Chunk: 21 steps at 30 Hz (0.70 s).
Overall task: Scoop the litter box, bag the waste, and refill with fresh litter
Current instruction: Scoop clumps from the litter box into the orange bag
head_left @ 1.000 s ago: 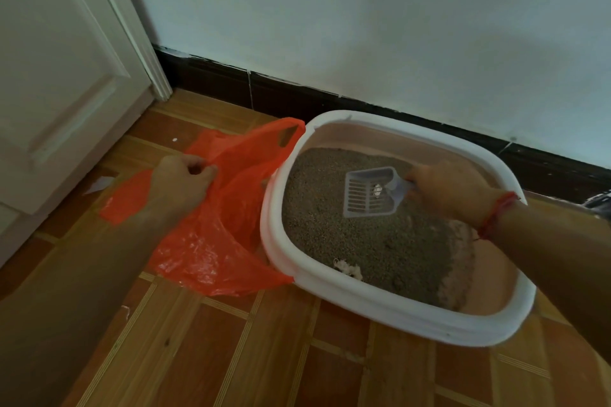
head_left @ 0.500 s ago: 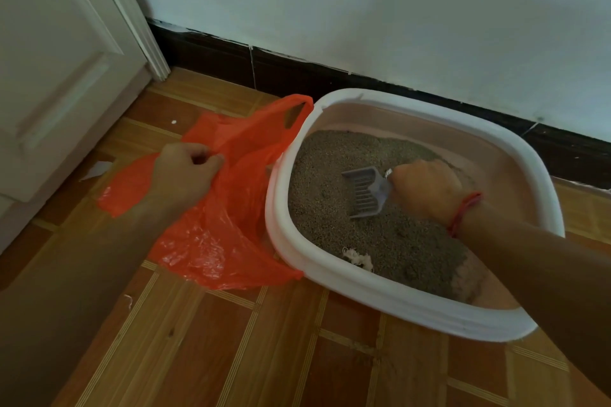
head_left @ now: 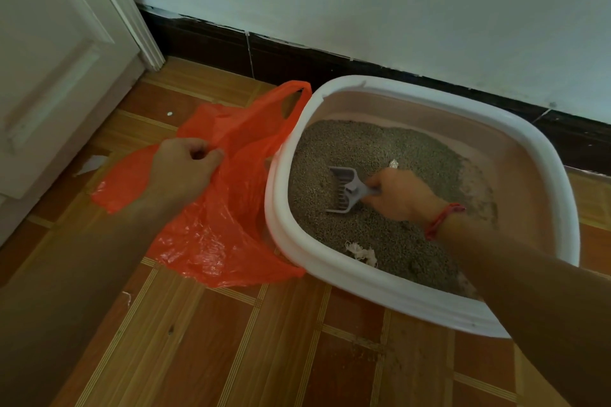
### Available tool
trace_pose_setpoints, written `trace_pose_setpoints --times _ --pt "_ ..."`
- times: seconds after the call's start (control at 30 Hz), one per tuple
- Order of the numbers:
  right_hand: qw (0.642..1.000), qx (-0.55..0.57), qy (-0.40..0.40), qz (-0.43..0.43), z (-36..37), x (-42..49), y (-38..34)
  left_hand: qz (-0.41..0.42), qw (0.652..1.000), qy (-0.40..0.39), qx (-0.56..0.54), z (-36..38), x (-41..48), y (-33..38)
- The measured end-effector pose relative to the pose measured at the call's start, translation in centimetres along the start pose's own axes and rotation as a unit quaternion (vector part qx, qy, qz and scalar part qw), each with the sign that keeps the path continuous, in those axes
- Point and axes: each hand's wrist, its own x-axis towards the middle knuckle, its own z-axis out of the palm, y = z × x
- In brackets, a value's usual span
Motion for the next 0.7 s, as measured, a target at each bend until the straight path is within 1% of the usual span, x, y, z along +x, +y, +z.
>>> trace_pose_setpoints --times 0.07,0.2,0.43,0.57,0.7 --pt "1.0 0.025 0.006 -0.003 0.4 -0.2 0.3 0.001 1.0 0.001 0.002 0.0 -0.1 0.0" --pt "0.999 0.039 0.025 -0.001 0.2 -0.9 0.9 0.003 1.0 -0.002 -0.003 -0.1 -0.3 0.1" --pt "0.997 0.073 0.04 -0.009 -3.1 -2.2 1.1 0.001 1.0 -0.001 -0.008 -0.7 -0.5 0.4" --pt "0.995 0.075 0.059 0.014 -4.8 -3.1 1.8 0.0 1.0 0.0 -0.005 -1.1 -0.6 0.8" --pt "0.996 0.057 0.062 0.012 -6.1 -4.5 1.6 0.013 1.0 0.006 0.013 -1.5 -0.8 1.1"
